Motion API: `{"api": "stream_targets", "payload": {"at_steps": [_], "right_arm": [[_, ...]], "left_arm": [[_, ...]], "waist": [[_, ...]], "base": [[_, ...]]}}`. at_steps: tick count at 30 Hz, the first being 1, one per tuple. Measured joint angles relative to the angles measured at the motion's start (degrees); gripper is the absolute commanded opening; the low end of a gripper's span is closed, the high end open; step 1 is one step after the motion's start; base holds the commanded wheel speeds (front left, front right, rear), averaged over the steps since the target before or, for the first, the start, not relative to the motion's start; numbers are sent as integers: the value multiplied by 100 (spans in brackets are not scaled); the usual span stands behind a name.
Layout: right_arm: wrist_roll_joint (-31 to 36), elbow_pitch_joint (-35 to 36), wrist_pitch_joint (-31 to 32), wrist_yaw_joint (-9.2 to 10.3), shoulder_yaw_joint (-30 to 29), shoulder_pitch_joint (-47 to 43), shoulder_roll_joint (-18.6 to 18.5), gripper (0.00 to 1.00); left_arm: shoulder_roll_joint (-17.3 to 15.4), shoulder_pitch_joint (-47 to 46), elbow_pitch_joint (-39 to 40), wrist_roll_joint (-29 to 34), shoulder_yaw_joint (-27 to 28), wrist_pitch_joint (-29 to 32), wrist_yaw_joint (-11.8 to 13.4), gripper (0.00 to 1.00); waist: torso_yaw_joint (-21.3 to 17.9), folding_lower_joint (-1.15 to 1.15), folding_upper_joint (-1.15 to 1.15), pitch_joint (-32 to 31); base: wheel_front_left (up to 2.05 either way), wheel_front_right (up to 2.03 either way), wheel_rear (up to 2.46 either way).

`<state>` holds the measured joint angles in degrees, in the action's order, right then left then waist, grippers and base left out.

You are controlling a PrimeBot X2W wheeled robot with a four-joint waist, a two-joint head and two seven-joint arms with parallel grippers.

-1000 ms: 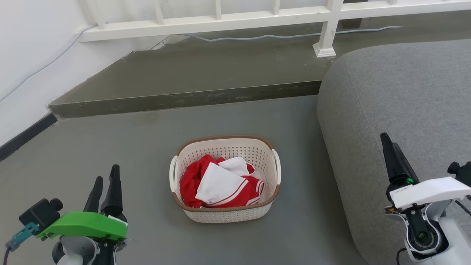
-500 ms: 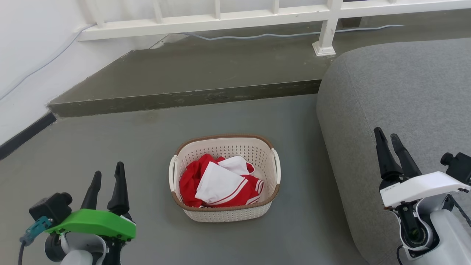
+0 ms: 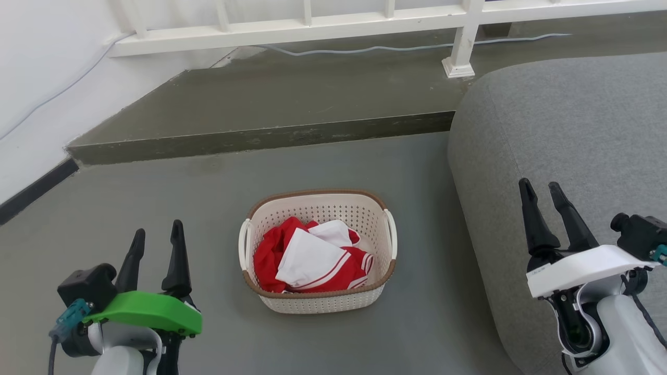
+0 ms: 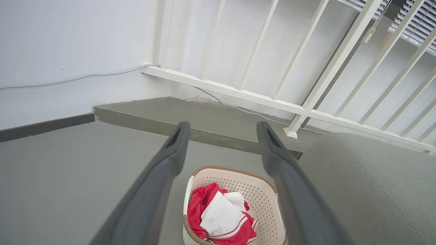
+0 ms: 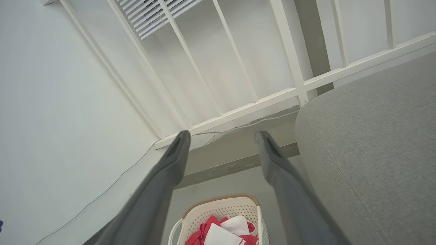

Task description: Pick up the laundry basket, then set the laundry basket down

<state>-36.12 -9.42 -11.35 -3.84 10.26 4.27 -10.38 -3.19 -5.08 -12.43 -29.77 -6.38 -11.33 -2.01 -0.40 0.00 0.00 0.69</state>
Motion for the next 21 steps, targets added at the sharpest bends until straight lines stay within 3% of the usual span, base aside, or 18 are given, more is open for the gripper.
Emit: {"api": "stream_targets", "payload": {"at_steps": [15,21], "right_arm": [[996,110,-278,-10,82,4,47,100],[1096,115,-282,-14,44,4,123,100]], "left_arm": [[18,-79,88,1028,-59,-293,2,100],[32,-80,88,1090,-63,-293,2,100]], "waist": [[3,0,0,8],[1,0,0,10]], "base": [[0,0,0],[0,0,0]]}}
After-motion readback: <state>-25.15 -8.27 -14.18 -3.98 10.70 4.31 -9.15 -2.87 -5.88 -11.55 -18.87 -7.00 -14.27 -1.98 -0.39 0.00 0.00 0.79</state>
